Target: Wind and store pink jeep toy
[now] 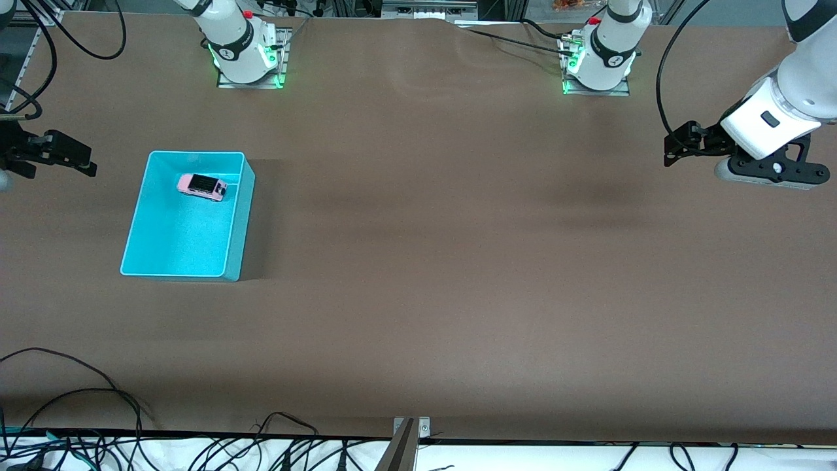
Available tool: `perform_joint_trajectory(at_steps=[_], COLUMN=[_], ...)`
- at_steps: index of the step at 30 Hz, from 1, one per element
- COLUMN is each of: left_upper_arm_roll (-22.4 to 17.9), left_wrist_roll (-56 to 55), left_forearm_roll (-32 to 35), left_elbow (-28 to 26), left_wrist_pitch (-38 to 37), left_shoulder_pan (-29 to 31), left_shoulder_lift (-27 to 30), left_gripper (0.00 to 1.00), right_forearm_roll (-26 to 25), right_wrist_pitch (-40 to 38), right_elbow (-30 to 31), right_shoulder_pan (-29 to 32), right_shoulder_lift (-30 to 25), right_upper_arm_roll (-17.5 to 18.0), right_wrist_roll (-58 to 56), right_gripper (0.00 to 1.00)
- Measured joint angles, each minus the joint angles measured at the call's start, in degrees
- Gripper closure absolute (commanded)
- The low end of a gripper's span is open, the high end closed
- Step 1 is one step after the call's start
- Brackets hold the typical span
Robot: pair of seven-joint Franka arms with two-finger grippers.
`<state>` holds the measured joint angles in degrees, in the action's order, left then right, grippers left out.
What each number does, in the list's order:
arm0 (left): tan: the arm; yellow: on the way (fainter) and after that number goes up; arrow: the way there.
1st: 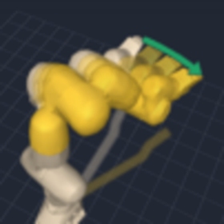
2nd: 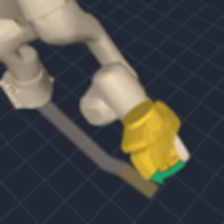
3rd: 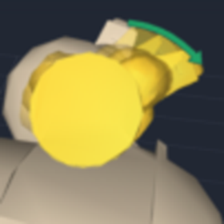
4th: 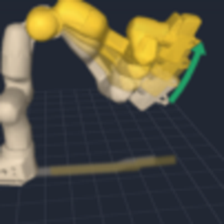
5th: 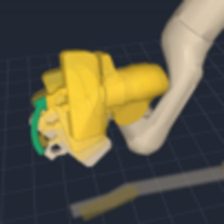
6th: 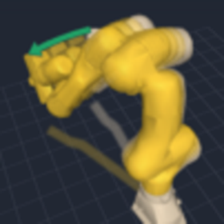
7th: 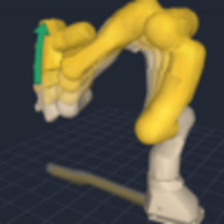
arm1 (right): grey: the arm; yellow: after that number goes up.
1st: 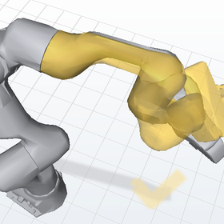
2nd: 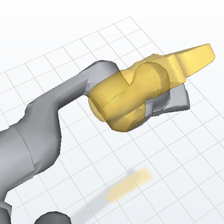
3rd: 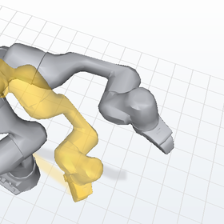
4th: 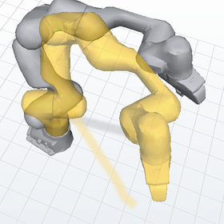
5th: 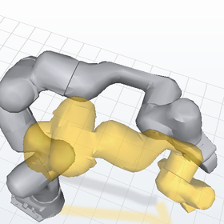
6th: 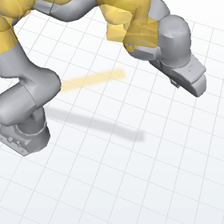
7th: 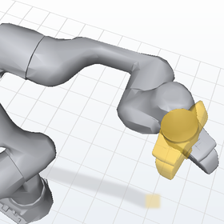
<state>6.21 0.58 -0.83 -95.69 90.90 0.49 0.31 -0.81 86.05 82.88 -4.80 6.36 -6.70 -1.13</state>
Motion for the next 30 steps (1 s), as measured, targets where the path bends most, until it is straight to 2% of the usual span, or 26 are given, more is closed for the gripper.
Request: perform_joint_trajectory(at_steps=[8,19,30], left_upper_arm_roll=[0.0,0.0,0.0], left_wrist_roll=[0.0,0.0,0.0], left_forearm_roll=[0.0,0.0,0.0], left_elbow=[0.0,0.0,0.0], left_wrist_pitch=[0.0,0.0,0.0], left_shoulder_pan=[0.0,0.0,0.0], left_shoulder_lift=[0.0,0.0,0.0], left_gripper=[0.00,0.00,0.00], right_forearm_roll=[-0.4,-0.5,-0.5], right_wrist_pitch=[-2.9,2.1,5.9], right_elbow=[2.9,15.5,14.7], right_shoulder_pan=[-0.9,-0.8,-0.9], right_shoulder_lift=[-4.5,-15.4,-13.3], right_upper_arm_roll=[0.9,0.8,0.9], right_wrist_roll=[6.4,4.5,0.6], right_gripper=[0.00,0.00,0.00])
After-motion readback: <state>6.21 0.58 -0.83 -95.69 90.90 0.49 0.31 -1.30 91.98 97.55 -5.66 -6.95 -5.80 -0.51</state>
